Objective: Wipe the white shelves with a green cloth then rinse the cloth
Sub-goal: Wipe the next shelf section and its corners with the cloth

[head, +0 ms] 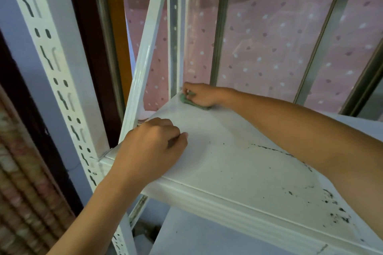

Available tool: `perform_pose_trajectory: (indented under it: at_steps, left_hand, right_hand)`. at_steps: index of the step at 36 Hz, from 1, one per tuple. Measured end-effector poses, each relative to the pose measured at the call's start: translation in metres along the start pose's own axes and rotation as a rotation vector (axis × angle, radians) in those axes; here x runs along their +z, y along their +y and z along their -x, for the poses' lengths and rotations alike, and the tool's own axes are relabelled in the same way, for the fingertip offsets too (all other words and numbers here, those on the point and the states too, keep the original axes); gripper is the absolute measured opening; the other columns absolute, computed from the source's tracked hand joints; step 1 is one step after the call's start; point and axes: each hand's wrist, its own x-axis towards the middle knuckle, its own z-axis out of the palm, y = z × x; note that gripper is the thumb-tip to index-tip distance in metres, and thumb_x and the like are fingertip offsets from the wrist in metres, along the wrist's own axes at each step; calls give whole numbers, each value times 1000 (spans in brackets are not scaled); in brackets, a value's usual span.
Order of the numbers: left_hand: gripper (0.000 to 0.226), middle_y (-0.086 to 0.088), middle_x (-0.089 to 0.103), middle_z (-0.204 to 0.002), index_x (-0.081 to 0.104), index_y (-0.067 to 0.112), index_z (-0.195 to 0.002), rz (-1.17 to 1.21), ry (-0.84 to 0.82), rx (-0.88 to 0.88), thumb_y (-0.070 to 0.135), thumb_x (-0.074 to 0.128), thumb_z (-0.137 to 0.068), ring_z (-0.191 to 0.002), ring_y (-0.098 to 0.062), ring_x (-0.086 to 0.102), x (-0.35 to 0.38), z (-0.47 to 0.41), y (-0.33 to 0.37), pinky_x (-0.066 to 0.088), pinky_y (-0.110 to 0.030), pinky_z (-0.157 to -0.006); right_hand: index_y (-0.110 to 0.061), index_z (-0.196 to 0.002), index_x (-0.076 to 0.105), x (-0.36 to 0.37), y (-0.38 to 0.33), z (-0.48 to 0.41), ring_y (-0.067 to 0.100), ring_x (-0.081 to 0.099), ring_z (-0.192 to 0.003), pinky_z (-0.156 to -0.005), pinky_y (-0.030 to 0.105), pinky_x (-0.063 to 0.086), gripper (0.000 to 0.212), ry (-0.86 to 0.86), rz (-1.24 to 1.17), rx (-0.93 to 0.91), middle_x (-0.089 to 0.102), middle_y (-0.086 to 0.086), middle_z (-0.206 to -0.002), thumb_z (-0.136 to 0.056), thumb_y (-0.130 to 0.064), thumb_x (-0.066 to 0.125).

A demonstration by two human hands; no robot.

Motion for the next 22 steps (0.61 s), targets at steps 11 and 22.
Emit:
perform_pose_trajectory:
  at_steps: [11, 22]
  left_hand:
    - [53, -1, 47, -54, 55, 4, -51, 212, 569, -114, 17, 48, -103, -52, -21, 46, -12, 10, 13, 33, -30, -49]
    - [50, -7, 62, -75, 61, 3, -71, 722, 709, -312, 16, 30, -107, -76, -17, 60, -35, 11, 20, 46, -27, -74]
  right_hand:
    - [-23, -111, 54, 10, -106, 127, 16, 55, -99, -89, 28, 44, 12, -56, 93, -599, 60, -5, -109, -102, -27, 48]
    - [-16, -125, 51, 12, -174, 89, 19, 55, -80, -59, 27, 39, 30, -9, 70, 107, 62, 6, -112, -98, -31, 47]
